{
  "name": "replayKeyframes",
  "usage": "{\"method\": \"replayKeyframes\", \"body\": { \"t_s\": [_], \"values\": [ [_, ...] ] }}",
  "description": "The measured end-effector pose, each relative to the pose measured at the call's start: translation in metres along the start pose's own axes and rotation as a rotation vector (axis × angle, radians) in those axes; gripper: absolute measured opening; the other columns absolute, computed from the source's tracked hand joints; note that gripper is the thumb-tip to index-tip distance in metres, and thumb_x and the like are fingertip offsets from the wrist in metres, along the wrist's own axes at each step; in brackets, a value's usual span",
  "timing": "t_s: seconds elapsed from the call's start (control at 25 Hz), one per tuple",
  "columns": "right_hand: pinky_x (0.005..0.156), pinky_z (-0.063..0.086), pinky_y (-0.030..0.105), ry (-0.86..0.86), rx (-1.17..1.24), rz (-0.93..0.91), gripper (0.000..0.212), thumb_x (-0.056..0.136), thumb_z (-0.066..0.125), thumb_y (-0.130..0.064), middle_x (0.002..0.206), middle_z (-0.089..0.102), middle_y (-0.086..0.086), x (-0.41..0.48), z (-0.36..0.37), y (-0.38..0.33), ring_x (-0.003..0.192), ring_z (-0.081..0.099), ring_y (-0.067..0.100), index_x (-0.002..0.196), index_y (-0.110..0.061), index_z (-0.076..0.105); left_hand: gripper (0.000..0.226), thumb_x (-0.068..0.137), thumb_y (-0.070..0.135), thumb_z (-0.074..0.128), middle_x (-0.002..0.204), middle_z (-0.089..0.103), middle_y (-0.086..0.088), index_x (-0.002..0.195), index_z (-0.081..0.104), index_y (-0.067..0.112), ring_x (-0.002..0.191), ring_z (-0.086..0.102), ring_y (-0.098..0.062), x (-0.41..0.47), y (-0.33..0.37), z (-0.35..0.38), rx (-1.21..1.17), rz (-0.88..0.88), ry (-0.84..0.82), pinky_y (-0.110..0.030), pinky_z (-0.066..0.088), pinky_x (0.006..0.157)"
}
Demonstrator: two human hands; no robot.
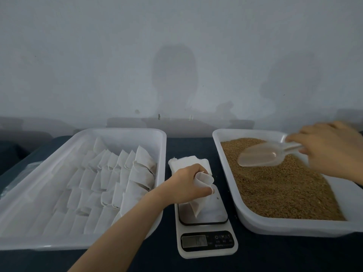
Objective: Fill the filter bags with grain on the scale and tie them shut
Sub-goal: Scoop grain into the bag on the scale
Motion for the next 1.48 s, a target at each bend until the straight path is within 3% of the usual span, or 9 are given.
{"method": "replayKeyframes", "body": {
  "t_s": [0.16, 0.4, 0.52, 0.64, 0.76, 1.04, 1.16, 1.36, 1.48],
  "values": [
    [0.085, 0.041, 0.024, -0.116, 0.029, 0.057, 0.051, 0.081, 0.052, -0.023, 0.105, 0.055, -0.018, -0.006, 0.057, -0.010, 0.095, 0.050, 0.004, 0.125, -0.048, 0.046, 0.041, 0.079, 0.046, 0.071, 0.107, 0.055, 0.013, 0.112, 0.048, 0.037, 0.095, 0.058, -0.013, 0.000, -0.001, 0.001, 0.020, 0.000, -0.013, -0.027, 0.055, 0.081],
    [0.089, 0.032, 0.025, -0.103, 0.083, 0.117, 0.056, 0.080, 0.054, -0.018, 0.119, 0.054, -0.014, -0.006, 0.098, -0.042, 0.113, 0.046, 0.008, 0.130, -0.042, 0.044, 0.043, 0.077, 0.047, 0.071, 0.106, 0.054, 0.015, 0.113, 0.048, 0.038, 0.093, 0.059, -0.012, 0.000, 0.000, 0.002, 0.015, -0.016, -0.023, -0.022, 0.052, 0.076],
    [0.085, 0.033, 0.025, -0.142, 0.224, 0.195, 0.051, 0.084, 0.055, -0.021, 0.106, 0.054, -0.018, -0.011, 0.113, -0.033, 0.103, 0.047, 0.004, 0.125, -0.049, 0.046, 0.043, 0.077, 0.046, 0.071, 0.105, 0.054, 0.016, 0.112, 0.048, 0.038, 0.093, 0.058, -0.012, 0.001, 0.000, 0.002, 0.013, -0.013, -0.027, -0.021, 0.051, 0.074],
    [0.068, 0.036, 0.021, -0.209, 0.534, 0.245, 0.041, 0.088, 0.055, -0.019, 0.087, 0.056, -0.017, -0.020, 0.130, -0.020, 0.081, 0.049, -0.002, 0.112, -0.052, 0.053, 0.041, 0.077, 0.047, 0.071, 0.105, 0.055, 0.014, 0.110, 0.048, 0.038, 0.093, 0.059, -0.012, 0.002, 0.000, 0.001, 0.018, -0.015, -0.027, -0.022, 0.051, 0.073],
    [0.056, 0.041, 0.019, -0.278, 0.796, 0.308, 0.042, 0.088, 0.059, -0.017, 0.087, 0.063, -0.014, -0.031, 0.144, -0.009, 0.074, 0.058, 0.003, 0.106, -0.054, 0.052, 0.041, 0.078, 0.046, 0.070, 0.106, 0.055, 0.013, 0.111, 0.048, 0.038, 0.094, 0.058, -0.013, 0.002, 0.001, 0.001, 0.032, -0.010, -0.030, -0.022, 0.051, 0.075],
    [0.062, 0.049, 0.028, -0.273, 0.854, 0.347, 0.049, 0.086, 0.062, -0.015, 0.087, 0.063, -0.013, -0.041, 0.144, 0.002, 0.077, 0.063, 0.015, 0.103, -0.058, 0.044, 0.042, 0.079, 0.046, 0.070, 0.107, 0.055, 0.012, 0.113, 0.048, 0.037, 0.095, 0.059, -0.014, 0.001, -0.001, 0.001, 0.036, -0.016, -0.031, -0.025, 0.054, 0.079],
    [0.056, 0.043, 0.023, -0.253, 0.881, 0.371, 0.048, 0.085, 0.063, -0.015, 0.084, 0.060, -0.018, -0.044, 0.142, 0.009, 0.075, 0.063, 0.015, 0.107, -0.054, 0.048, 0.043, 0.078, 0.047, 0.070, 0.107, 0.054, 0.013, 0.113, 0.047, 0.038, 0.094, 0.059, -0.013, 0.002, -0.001, 0.001, 0.043, -0.014, -0.030, -0.026, 0.055, 0.080],
    [0.067, 0.042, 0.024, -0.172, 0.914, 0.245, 0.051, 0.082, 0.066, -0.012, 0.093, 0.060, -0.021, -0.038, 0.106, 0.011, 0.083, 0.058, 0.004, 0.108, -0.054, 0.052, 0.043, 0.077, 0.048, 0.070, 0.106, 0.054, 0.014, 0.112, 0.046, 0.039, 0.094, 0.059, -0.012, 0.002, -0.003, 0.002, 0.043, -0.015, -0.037, -0.026, 0.055, 0.080],
    [0.065, 0.043, 0.022, -0.103, 0.914, 0.082, 0.056, 0.081, 0.067, -0.011, 0.091, 0.062, -0.022, -0.033, 0.062, -0.002, 0.082, 0.061, 0.007, 0.103, -0.060, 0.049, 0.043, 0.077, 0.047, 0.070, 0.106, 0.055, 0.014, 0.112, 0.047, 0.039, 0.095, 0.059, -0.012, 0.003, -0.002, 0.003, 0.038, -0.009, -0.045, -0.027, 0.056, 0.081]
  ]
}}
Point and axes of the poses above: each hand's wrist, its own x-axis towards the middle knuckle, its own z-axis out of the palm, y = z × x, the point moved 6 cm from there along x, towards the middle knuckle
